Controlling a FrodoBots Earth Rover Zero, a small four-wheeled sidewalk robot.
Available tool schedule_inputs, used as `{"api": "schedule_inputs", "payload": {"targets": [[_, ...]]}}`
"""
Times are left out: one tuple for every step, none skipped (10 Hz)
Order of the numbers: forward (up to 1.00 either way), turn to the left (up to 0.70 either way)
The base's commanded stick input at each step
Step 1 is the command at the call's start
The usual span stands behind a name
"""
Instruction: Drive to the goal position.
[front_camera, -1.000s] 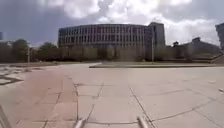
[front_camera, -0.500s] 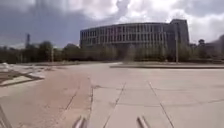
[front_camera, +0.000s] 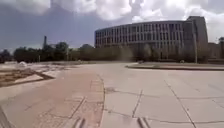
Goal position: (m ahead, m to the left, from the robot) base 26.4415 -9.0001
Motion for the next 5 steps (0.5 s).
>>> {"api": "schedule_inputs", "payload": {"targets": [[0.70,0.00],[0.70,0.00],[0.70,0.00],[0.70,0.00],[0.70,0.00]]}}
